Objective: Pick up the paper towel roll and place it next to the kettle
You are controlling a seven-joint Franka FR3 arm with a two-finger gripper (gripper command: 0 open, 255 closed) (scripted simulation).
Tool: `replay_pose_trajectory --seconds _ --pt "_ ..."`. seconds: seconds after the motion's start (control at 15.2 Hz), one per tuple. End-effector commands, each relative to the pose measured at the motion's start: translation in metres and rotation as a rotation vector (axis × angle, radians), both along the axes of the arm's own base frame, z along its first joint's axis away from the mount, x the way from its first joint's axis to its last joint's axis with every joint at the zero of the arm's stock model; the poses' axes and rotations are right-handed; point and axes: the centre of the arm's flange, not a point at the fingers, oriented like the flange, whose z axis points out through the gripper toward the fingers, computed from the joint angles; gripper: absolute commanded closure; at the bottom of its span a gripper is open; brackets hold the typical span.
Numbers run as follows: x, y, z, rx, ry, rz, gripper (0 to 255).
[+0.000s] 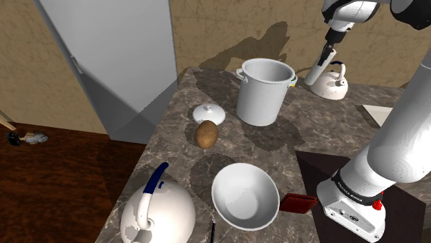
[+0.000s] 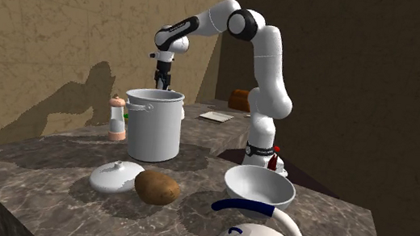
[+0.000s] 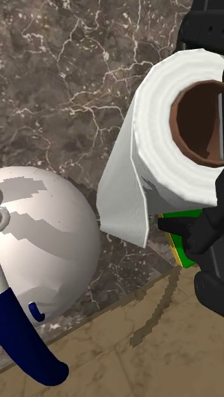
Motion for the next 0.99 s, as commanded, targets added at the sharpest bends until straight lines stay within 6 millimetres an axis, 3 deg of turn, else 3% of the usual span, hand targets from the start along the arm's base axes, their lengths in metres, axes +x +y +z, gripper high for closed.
replay_pose_trajectory --seconds 0.0,0.13,0.4,0.92 --pt "0.0 0.0 0.0 0.0 0.001 -0.001 0" --pt "0.0 0.0 0.0 0.0 0.001 -0.001 0" --pt "-0.003 0.002 0.05 0.0 0.001 -0.001 0" --pt "-0.003 0.002 0.05 0.0 0.001 -0.001 0"
